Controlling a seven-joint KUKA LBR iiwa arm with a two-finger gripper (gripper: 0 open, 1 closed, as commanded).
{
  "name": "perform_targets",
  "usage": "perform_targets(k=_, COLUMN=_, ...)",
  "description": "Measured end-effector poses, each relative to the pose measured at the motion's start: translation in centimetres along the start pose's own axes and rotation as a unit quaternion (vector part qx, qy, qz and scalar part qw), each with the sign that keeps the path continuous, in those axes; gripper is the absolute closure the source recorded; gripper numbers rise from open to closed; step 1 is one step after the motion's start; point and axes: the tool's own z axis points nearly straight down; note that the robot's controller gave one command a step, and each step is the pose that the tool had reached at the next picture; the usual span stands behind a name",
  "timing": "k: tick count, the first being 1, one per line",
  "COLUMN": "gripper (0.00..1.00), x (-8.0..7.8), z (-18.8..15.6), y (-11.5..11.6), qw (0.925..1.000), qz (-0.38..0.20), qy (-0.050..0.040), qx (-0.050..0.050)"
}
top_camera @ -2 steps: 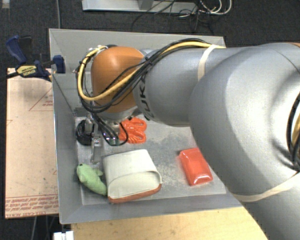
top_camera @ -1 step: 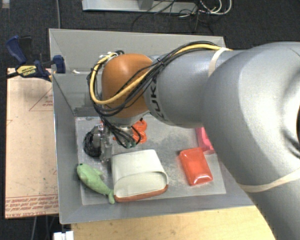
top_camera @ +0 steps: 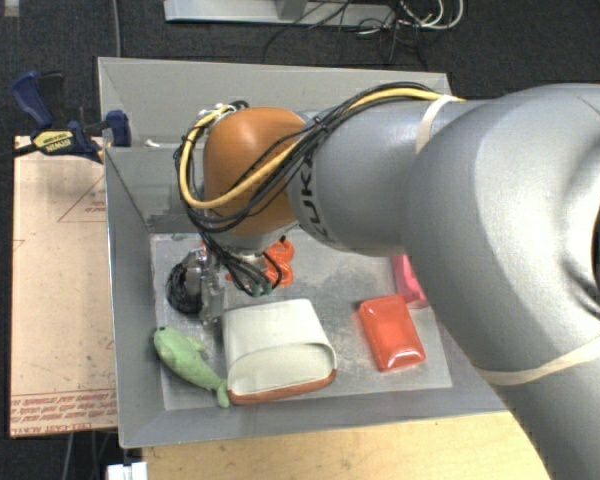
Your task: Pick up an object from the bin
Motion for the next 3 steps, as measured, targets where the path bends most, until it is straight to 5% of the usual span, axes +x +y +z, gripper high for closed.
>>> perform_targets(k=1, gripper=1.0, x=-1.1, z=-9.4, y=0.2, qw=1.0, qz=0.001, qy=0.0009, qx=0.0)
perform_targets(k=2, gripper=1.0, x=-1.3, z=-9.7, y=-1.5, qw=0.9999, qz=0.014, qy=-0.0012, qx=0.0)
perform_targets(k=3, gripper=1.0, x=-3.4, z=-16.7, y=-0.6, qw=0.9948, qz=-0.102, qy=-0.0002, qx=0.0)
